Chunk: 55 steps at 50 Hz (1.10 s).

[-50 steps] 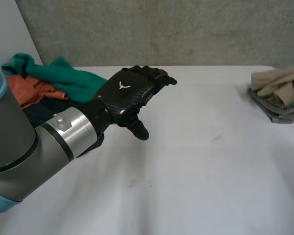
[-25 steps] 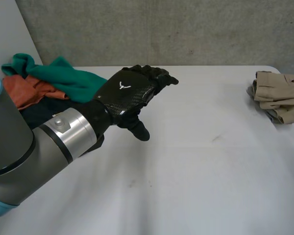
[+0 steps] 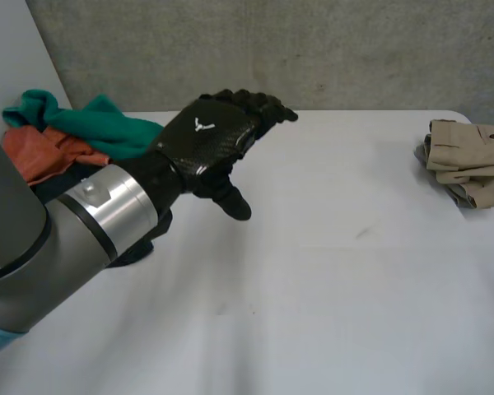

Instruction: Fold the laundry.

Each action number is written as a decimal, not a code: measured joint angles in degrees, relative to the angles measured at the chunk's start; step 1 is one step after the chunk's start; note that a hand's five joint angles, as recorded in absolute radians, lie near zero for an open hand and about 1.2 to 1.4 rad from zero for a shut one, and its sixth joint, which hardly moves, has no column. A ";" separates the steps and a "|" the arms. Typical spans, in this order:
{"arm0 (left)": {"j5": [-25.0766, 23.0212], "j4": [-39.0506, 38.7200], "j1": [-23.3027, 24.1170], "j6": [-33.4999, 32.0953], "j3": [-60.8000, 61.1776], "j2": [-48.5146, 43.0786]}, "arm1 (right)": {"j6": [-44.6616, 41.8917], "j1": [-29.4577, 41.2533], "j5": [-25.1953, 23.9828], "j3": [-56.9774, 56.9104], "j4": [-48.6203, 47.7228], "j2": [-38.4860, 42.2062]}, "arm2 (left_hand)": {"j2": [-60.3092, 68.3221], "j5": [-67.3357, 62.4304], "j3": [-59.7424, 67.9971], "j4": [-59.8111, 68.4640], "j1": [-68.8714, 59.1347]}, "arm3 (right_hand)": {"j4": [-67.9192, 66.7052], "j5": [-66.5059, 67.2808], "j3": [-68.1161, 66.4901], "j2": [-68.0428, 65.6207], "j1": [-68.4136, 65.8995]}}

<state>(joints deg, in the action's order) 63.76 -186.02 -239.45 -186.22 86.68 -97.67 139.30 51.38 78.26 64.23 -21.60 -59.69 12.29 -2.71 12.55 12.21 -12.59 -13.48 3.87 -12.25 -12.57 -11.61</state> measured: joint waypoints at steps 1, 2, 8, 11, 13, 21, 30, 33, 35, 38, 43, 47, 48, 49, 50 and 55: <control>0.37 -0.03 -0.17 0.25 -0.36 0.04 | 1.70 1.36 0.29 0.35 -1.55 -1.33 | 0.00 0.00 0.00 0.00 0.00 | 0.00 0.00 0.00 0.00 0.00; 0.80 -0.06 -0.38 0.46 -0.67 0.08 | 3.47 2.68 0.39 0.82 -2.96 -2.65 | 0.00 -0.01 0.00 0.00 0.00 | 0.00 0.00 0.00 0.00 0.00; 5.24 -0.29 -2.68 1.37 -2.41 0.27 | 18.18 13.77 -1.81 8.28 -12.08 -12.78 | 0.00 0.00 0.00 0.00 0.00 | 0.00 -0.10 0.00 0.00 0.00; 9.15 -0.96 -5.64 1.36 -3.08 0.19 | 24.95 22.29 -5.82 15.97 -16.01 -17.98 | 0.00 0.00 0.00 0.00 0.00 | 0.00 -0.21 0.00 0.00 0.00; 11.03 -1.69 -8.09 1.21 -3.32 0.03 | 27.25 27.55 -8.28 20.65 -17.37 -20.10 | 0.00 0.00 0.00 0.00 0.00 | 0.00 -0.21 0.00 0.00 0.00; 13.10 -4.25 -22.30 -2.33 -4.25 -5.43 | 23.77 46.85 -15.48 36.64 -14.97 -21.65 | 0.00 0.00 0.00 0.00 0.00 | 0.00 -0.21 0.00 0.00 0.00; 8.13 -2.92 -34.05 -18.89 -5.08 -18.42 | 9.11 53.22 -13.86 43.26 -7.19 -15.54 | 0.24 -0.22 0.30 0.30 -0.28 | 0.00 -0.22 0.00 0.00 0.00; 6.09 -1.47 -35.31 -23.11 -4.48 -21.16 | 6.13 53.15 -12.16 44.04 -5.90 -13.99 | 1.18 -0.89 1.09 1.30 -0.28 | 0.00 -0.22 0.00 0.00 0.00; 4.08 0.08 -35.82 -25.51 -3.59 -22.78 | 5.25 52.88 -11.21 44.32 -5.53 -13.45 | 1.63 -1.37 1.40 1.94 -0.29 | 0.00 -0.22 0.00 0.00 0.00; 1.84 1.58 -35.98 -26.84 -2.27 -23.81 | 5.08 52.63 -10.62 44.41 -5.48 -13.29 | 2.27 -2.11 1.93 2.57 -1.39 | 0.00 -0.22 0.00 0.00 0.00; -0.17 2.24 -35.80 -27.14 -0.91 -24.62 | 5.44 52.41 -10.34 44.39 -5.63 -13.32 | 9.76 -9.23 9.07 9.65 -10.08 | 0.00 -0.22 0.00 -0.05 0.00; -0.36 1.19 -35.46 -26.97 -1.02 -25.45 | 5.65 52.41 -10.35 44.43 -5.70 -13.31 | 21.86 -20.69 20.84 21.35 -22.82 | 0.00 -0.21 0.00 -0.05 0.00; -0.36 1.19 -35.46 -26.97 -1.02 -25.45 | 5.65 52.41 -10.35 44.43 -5.70 -13.31 | 21.86 -20.69 20.84 21.35 -22.82 | 0.00 -0.21 0.00 -0.05 0.00; -0.22 0.17 -35.19 -26.86 -1.38 -25.92 | 5.69 52.42 -10.35 44.47 -5.72 -13.30 | 35.18 -33.18 33.72 34.22 -36.29 | 0.00 -0.22 0.00 -0.05 0.00; -0.01 -0.61 -35.00 -26.75 -1.68 -26.17 | 5.74 52.44 -10.38 44.65 -5.73 -13.29 | 42.70 -41.60 42.18 42.81 -44.84 | 0.00 -0.22 0.00 -0.05 0.00; 2.17 -3.36 -33.03 -26.19 -2.90 -26.38 | 5.78 52.37 -10.41 45.30 -5.74 -13.26 | 55.92 -52.79 54.64 56.21 -52.96 | 0.00 -0.22 0.00 -0.05 0.00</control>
<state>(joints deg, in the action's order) 65.93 -189.39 -272.48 -212.41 83.78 -124.05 145.08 103.75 67.85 109.53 -27.34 -72.95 68.21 -55.50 67.19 68.41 -65.55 -13.48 3.66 -12.25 -12.62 -11.61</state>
